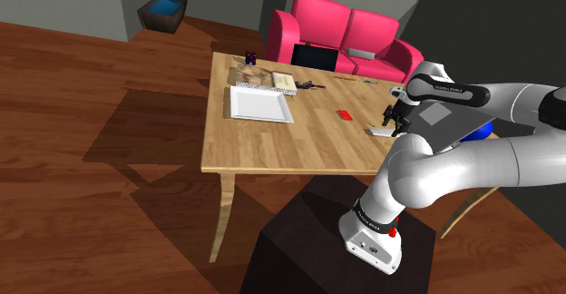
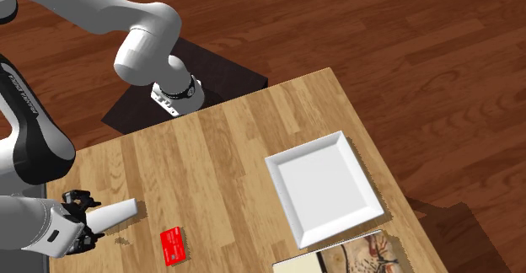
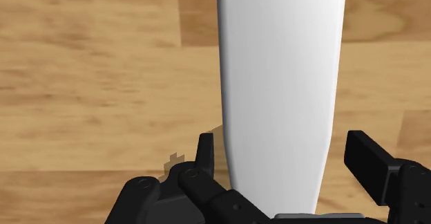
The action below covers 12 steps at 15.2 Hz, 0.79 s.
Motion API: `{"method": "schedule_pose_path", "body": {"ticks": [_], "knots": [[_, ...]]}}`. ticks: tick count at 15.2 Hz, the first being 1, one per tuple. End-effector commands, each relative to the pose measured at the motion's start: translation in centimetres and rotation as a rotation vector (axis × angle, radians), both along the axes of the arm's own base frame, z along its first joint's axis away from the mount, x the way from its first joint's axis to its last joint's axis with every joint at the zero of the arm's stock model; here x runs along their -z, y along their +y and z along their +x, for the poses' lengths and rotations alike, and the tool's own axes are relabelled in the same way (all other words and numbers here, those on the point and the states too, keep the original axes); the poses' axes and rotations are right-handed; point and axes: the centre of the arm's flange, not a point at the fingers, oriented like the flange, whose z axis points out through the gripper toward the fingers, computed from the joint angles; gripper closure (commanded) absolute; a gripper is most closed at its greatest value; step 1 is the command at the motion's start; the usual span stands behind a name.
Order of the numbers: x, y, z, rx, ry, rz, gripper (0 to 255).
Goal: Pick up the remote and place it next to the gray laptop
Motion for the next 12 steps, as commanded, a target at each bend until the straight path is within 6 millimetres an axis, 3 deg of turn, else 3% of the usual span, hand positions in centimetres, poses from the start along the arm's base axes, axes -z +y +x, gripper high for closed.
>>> {"method": "schedule_pose_path", "body": {"ticks": [1, 5, 9, 12], "knots": [[0.0, 0.0, 0.0, 0.000, 0.000, 0.000, 0], [0.0, 0.0, 0.0, 0.000, 0.000, 0.000, 0], [-5.0, 0.1, 0.0, 0.000, 0.000, 0.000, 0], [-5.0, 0.1, 0.0, 0.000, 0.000, 0.000, 0]]}}
